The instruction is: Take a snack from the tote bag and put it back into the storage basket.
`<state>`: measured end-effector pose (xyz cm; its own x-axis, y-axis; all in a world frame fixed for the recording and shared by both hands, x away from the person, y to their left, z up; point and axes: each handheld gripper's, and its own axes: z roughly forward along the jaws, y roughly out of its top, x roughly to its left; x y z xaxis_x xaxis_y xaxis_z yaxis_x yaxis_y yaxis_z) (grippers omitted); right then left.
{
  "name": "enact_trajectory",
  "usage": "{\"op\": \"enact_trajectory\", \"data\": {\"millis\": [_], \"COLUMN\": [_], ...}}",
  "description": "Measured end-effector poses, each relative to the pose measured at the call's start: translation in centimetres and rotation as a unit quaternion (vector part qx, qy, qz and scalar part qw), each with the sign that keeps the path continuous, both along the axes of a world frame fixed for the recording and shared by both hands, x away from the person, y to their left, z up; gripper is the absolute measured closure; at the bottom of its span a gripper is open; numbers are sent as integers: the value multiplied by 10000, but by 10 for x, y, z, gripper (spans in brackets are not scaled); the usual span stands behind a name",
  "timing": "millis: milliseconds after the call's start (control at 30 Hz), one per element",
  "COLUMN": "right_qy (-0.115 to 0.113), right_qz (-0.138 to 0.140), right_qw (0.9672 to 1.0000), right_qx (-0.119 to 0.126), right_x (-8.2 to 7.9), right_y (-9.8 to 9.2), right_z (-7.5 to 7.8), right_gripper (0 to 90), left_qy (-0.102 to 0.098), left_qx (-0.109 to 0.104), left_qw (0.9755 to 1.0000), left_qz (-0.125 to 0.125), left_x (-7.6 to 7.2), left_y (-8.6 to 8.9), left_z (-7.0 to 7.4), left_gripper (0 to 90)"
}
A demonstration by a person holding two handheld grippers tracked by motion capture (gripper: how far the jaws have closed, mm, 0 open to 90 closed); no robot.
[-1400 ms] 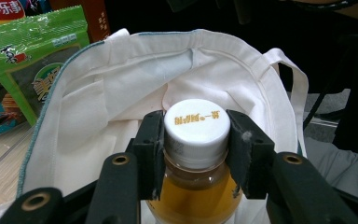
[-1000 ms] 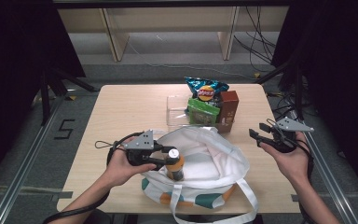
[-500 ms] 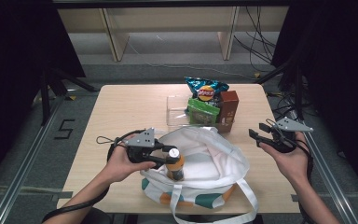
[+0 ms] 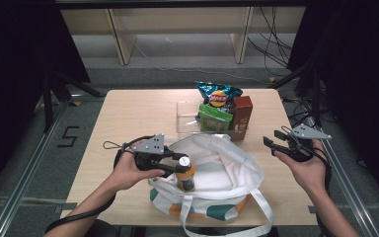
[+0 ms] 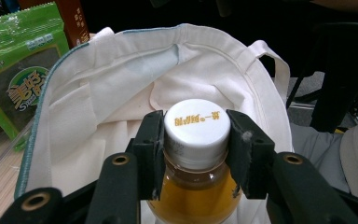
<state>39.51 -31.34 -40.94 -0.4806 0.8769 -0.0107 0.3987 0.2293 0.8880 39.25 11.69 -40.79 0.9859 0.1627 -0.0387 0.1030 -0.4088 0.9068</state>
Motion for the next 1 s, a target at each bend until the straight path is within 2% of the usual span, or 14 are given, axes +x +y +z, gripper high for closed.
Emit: {"op": "enact_trajectory", "data": {"millis": [67,100,167,200,267,300,400,533,667,767,800,833,867,1000], "right_qy": [-184,-112,-73,-181,-288,-295,-268,-291,-297,-237,-343,-273,-84,-44], "right_qz": [-7,7,23,50,13,-3,-20,10,-9,14,1,-10,-95,-13], "right_qw": [9998,9999,10000,9998,9995,9995,9995,9995,9995,9996,9993,9996,9999,10000], "right_qx": [-15,12,8,-105,-139,-147,-137,-122,-121,-130,-164,-123,77,32], "right_x": [2,1,1,2,3,2,2,2,2,1,2,2,-1,0], "right_y": [0,0,0,-2,-2,-2,-2,-1,-1,-1,-1,-1,3,0], "right_z": [-1,0,1,0,0,1,0,1,1,1,0,1,0,0], "right_gripper": [492,491,491,489,489,488,486,485,484,484,484,484,484,484], "left_qy": [-3,8,75,79,298,243,144,143,61,40,26,24,52,122], "left_qx": [3,1,75,110,-69,-127,-290,-332,-318,-321,-289,-287,-294,-301], "left_qw": [10000,10000,9994,9988,9960,9950,9879,9757,9687,9665,9660,9663,9660,9645], "left_qz": [19,85,321,466,844,962,1515,2160,2459,2547,2569,2558,2567,2619], "left_x": [-1,-2,-6,-8,-15,-18,-29,-46,-56,-57,-57,-57,-57,-56], "left_y": [0,0,-1,-1,-1,0,1,-2,-11,-16,-17,-18,-20,-22], "left_z": [0,0,0,1,-1,0,3,4,1,-1,-2,-3,-5,-9], "left_gripper": [585,583,542,481,429,390,338,305,311,333,344,349,357,390]}}
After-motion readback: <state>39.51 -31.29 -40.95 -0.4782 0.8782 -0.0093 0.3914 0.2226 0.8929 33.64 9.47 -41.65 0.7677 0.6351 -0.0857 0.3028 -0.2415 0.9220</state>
